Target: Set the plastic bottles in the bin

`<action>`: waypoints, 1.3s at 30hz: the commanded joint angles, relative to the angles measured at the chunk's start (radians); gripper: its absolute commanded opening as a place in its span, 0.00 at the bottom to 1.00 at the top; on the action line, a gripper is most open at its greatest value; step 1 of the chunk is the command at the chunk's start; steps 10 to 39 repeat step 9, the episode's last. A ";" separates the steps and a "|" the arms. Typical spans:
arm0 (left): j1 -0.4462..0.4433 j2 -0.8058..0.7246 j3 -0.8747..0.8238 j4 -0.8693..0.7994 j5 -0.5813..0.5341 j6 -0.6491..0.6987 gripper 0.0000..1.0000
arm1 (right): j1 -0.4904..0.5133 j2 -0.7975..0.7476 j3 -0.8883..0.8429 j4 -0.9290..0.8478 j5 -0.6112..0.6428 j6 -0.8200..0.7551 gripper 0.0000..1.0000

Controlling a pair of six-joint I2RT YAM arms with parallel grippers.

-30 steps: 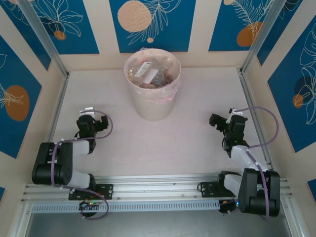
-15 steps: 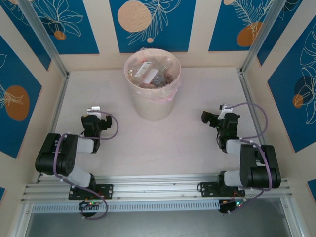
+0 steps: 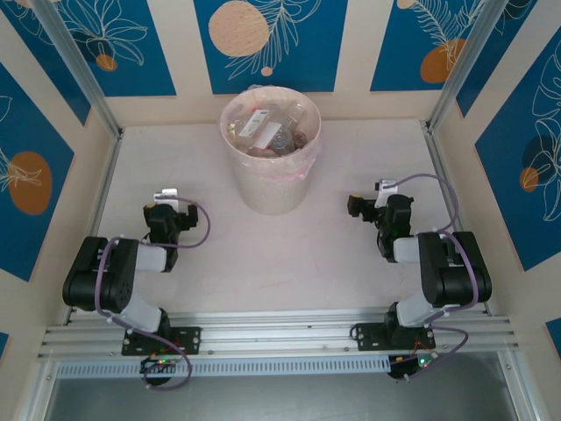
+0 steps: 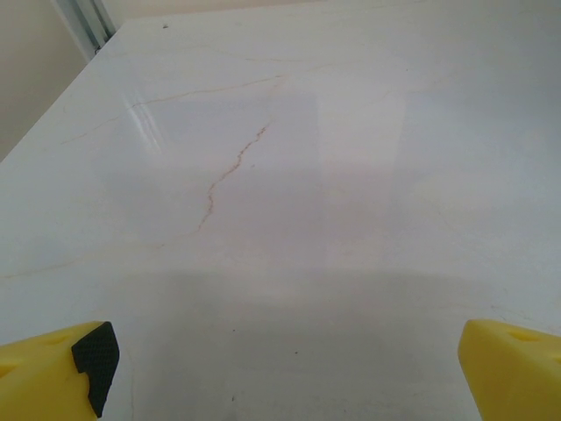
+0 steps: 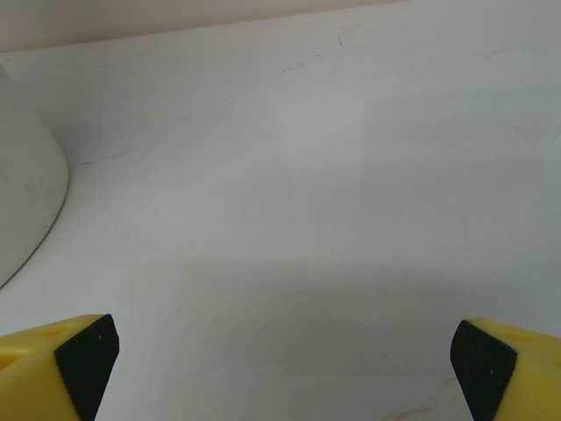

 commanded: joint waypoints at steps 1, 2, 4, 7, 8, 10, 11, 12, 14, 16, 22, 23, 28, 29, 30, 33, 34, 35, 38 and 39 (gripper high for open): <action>-0.007 -0.005 0.012 0.032 -0.010 0.010 1.00 | 0.001 -0.006 0.014 0.004 0.012 -0.012 0.99; -0.008 -0.005 0.012 0.032 -0.010 0.010 1.00 | -0.001 -0.004 0.018 -0.002 0.004 -0.011 0.99; -0.008 -0.004 0.012 0.032 -0.010 0.010 1.00 | -0.007 -0.005 0.019 -0.003 -0.007 -0.011 0.99; -0.008 -0.005 0.014 0.032 -0.010 0.010 1.00 | -0.006 -0.006 0.018 -0.002 -0.009 -0.010 0.99; -0.008 -0.004 0.014 0.031 -0.011 0.009 1.00 | -0.007 -0.006 0.018 -0.001 -0.009 -0.009 0.99; -0.008 -0.005 0.014 0.031 -0.011 0.010 1.00 | -0.006 -0.007 0.017 0.000 -0.007 -0.011 0.99; -0.008 -0.005 0.014 0.031 -0.011 0.010 1.00 | -0.006 -0.007 0.017 0.000 -0.007 -0.011 0.99; -0.008 -0.005 0.014 0.031 -0.011 0.010 1.00 | -0.006 -0.007 0.017 0.000 -0.007 -0.011 0.99; -0.008 -0.005 0.014 0.031 -0.011 0.010 1.00 | -0.006 -0.007 0.017 0.000 -0.007 -0.011 0.99; -0.008 -0.005 0.014 0.031 -0.011 0.010 1.00 | -0.006 -0.007 0.017 0.000 -0.007 -0.011 0.99; -0.008 -0.005 0.014 0.031 -0.011 0.010 1.00 | -0.006 -0.007 0.017 0.000 -0.007 -0.011 0.99; -0.008 -0.005 0.014 0.031 -0.011 0.010 1.00 | -0.006 -0.007 0.017 0.000 -0.007 -0.011 0.99; -0.008 -0.005 0.014 0.031 -0.011 0.010 1.00 | -0.006 -0.007 0.017 0.000 -0.007 -0.011 0.99; -0.008 -0.005 0.014 0.031 -0.011 0.010 1.00 | -0.006 -0.007 0.017 0.000 -0.007 -0.011 0.99; -0.008 -0.005 0.014 0.031 -0.011 0.010 1.00 | -0.006 -0.007 0.017 0.000 -0.007 -0.011 0.99; -0.008 -0.005 0.014 0.031 -0.011 0.010 1.00 | -0.006 -0.007 0.017 0.000 -0.007 -0.011 0.99; -0.008 -0.005 0.014 0.031 -0.011 0.010 1.00 | -0.006 -0.007 0.017 0.000 -0.007 -0.011 0.99; -0.008 -0.005 0.014 0.031 -0.011 0.010 1.00 | -0.006 -0.007 0.017 0.000 -0.007 -0.011 0.99; -0.008 -0.005 0.014 0.031 -0.011 0.010 1.00 | -0.006 -0.007 0.017 0.000 -0.007 -0.011 0.99; -0.008 -0.005 0.014 0.031 -0.011 0.010 1.00 | -0.006 -0.007 0.017 0.000 -0.007 -0.011 0.99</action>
